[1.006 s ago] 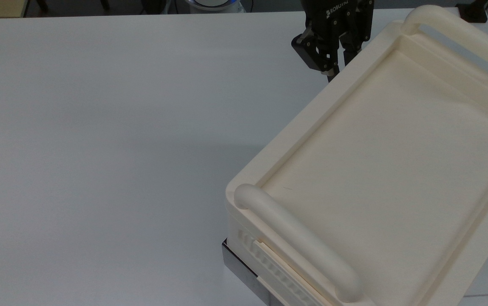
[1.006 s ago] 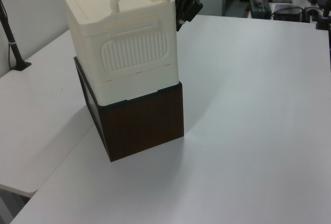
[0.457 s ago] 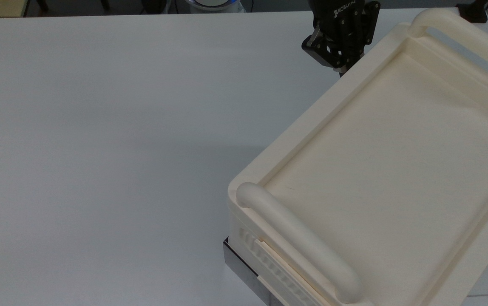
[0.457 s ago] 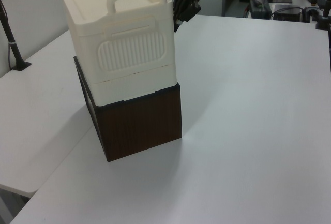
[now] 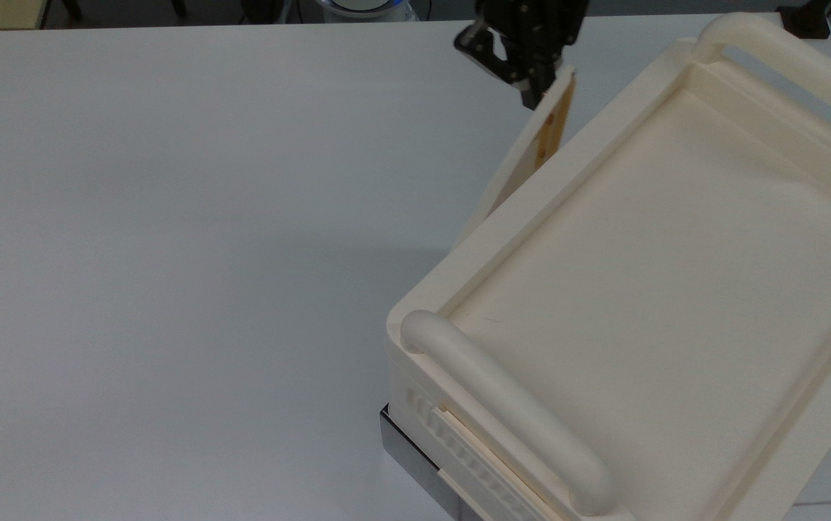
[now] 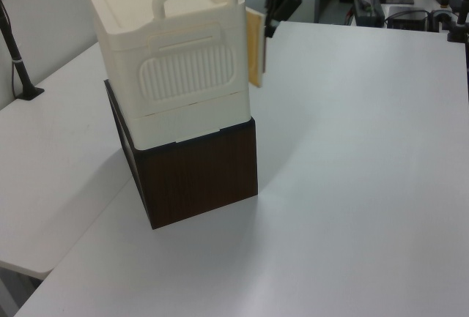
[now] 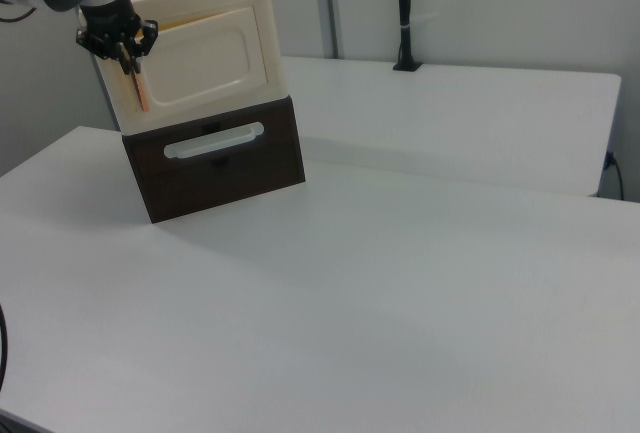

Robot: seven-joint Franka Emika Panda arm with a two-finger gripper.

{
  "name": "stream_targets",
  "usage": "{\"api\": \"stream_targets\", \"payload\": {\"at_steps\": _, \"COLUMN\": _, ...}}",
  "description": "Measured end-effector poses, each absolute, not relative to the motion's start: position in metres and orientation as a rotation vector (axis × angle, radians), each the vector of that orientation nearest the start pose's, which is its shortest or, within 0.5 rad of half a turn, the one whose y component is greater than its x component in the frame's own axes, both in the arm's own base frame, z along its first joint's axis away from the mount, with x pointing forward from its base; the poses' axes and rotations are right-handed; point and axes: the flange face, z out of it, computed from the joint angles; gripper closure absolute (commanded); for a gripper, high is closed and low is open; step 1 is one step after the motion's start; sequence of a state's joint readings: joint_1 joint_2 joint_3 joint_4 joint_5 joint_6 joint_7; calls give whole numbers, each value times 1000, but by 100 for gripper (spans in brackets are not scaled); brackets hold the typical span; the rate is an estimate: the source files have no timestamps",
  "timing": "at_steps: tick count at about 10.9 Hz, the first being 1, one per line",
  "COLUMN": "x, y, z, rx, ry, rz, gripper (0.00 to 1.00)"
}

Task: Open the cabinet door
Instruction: 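Pull the door edge outward, swinging the door open on its hinge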

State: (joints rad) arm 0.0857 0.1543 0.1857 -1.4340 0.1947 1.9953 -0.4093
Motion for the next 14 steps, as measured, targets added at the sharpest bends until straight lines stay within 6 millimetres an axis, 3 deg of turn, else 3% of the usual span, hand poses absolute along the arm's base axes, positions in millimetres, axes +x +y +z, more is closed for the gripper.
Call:
{"api": "stream_targets", "payload": {"at_steps": 1, "x": 611, "y": 159, "z": 650, "rx": -2763, "ry": -876, "rz": -578, "gripper": 59}}
{"api": "stream_targets", "payload": {"at_steps": 2, "x": 608, "y": 147, "z": 651, "rx": -2780, "ry": -856, "rz": -539, "gripper": 16}}
{"api": "stream_targets", "payload": {"at_steps": 3, "x": 605, "y": 130, "z": 652, "rx": -2802, "ry": -815, "rz": -492, "gripper": 0}}
{"api": "stream_targets", "payload": {"at_steps": 6, "x": 594, "y": 42, "z": 669, "rx": -2886, "ry": -613, "rz": -431, "gripper": 0}}
{"api": "stream_targets", "payload": {"at_steps": 10, "x": 596, "y": -76, "z": 676, "rx": -2967, "ry": -322, "rz": -561, "gripper": 0}}
{"api": "stream_targets", "payload": {"at_steps": 12, "x": 593, "y": -88, "z": 682, "rx": -2976, "ry": -289, "rz": -593, "gripper": 0}}
{"api": "stream_targets", "payload": {"at_steps": 14, "x": 590, "y": -70, "z": 696, "rx": -2964, "ry": -327, "rz": -625, "gripper": 0}}
